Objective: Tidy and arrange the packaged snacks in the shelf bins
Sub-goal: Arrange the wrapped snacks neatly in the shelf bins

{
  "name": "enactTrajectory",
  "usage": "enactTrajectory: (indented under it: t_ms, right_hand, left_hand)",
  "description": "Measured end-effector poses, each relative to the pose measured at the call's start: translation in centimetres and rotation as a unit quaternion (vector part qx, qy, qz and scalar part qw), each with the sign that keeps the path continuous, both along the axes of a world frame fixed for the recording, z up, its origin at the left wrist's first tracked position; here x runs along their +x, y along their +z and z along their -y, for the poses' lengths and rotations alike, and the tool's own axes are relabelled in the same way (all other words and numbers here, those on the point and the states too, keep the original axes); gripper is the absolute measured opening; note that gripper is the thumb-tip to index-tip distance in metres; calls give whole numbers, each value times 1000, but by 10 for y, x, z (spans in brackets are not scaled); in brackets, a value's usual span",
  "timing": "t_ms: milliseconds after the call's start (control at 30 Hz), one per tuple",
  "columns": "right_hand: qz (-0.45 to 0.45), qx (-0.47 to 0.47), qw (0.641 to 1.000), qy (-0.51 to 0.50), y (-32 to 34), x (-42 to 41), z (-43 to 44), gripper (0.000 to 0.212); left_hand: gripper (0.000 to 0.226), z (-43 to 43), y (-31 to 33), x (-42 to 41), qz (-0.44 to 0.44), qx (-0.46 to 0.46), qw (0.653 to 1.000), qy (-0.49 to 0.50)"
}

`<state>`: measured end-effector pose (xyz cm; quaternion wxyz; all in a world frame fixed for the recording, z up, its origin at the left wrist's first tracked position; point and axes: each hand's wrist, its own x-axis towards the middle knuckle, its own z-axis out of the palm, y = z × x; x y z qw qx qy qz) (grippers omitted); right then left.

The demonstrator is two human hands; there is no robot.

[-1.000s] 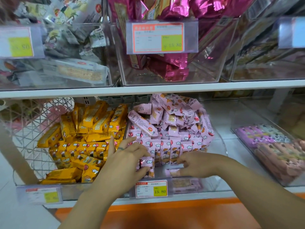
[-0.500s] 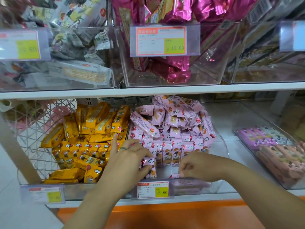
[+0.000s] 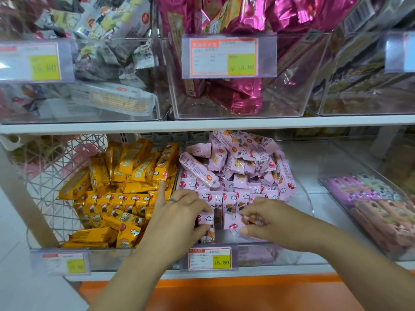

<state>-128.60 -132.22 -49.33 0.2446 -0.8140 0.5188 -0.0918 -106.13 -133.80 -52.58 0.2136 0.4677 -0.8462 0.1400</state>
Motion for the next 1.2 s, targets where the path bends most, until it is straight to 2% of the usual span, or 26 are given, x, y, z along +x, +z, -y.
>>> enactTrajectory:
  t_ms: [67, 133, 200, 300, 400, 533, 633, 733, 900, 1000, 1100, 1133, 1200]
  right_hand:
    - [71, -66, 995, -33, 4, 5, -5, 21]
    - [203, -86, 971, -91, 7, 11, -6, 16]
    - [300, -67, 944, -122, 8, 17, -5, 21]
    - [353, -22, 925, -137, 3, 23, 0, 25]
    - [339, -11, 932, -127, 1, 31, 1, 36]
    - [325, -33, 938, -114, -3, 39, -1, 23]
    - [312, -35, 940, -134, -2, 45, 1, 30]
    - [320, -3, 938, -130, -2, 48, 1, 28]
    - [288, 54, 952, -86, -3, 50, 1, 54]
    - [268, 78, 958, -68, -4, 50, 0, 41]
    - [244, 98, 964, -44, -4, 47, 1, 35]
    - [245, 116, 962, -43, -1, 43, 3, 36]
    - [238, 157, 956, -67, 5, 29, 9, 46]
  left_hand:
    - [43, 0, -1, 1, -5, -3, 1000, 3]
    - [44, 0, -2, 3, -16, -4, 1000, 0]
    - [43, 0, -3, 4, -29, -2, 1000, -4]
    - [40, 0, -4, 5, -52, 12, 999, -11]
    - [29, 0, -3, 8, -101, 39, 994, -21]
    - [28, -3, 3, 17, -187, 78, 978, -55]
    - [30, -4, 8, 24, -216, 99, 970, -55]
    - [33, -6, 12, 27, -222, 105, 968, -45]
    - [26, -10, 15, 27, -238, 134, 961, -41]
    - [30, -13, 15, 23, -263, 161, 950, -51]
    - [56, -13, 9, 19, -235, 166, 956, -52]
    - [58, -13, 7, 19, -229, 165, 958, -49]
    - [48, -12, 8, 20, -225, 167, 959, -42]
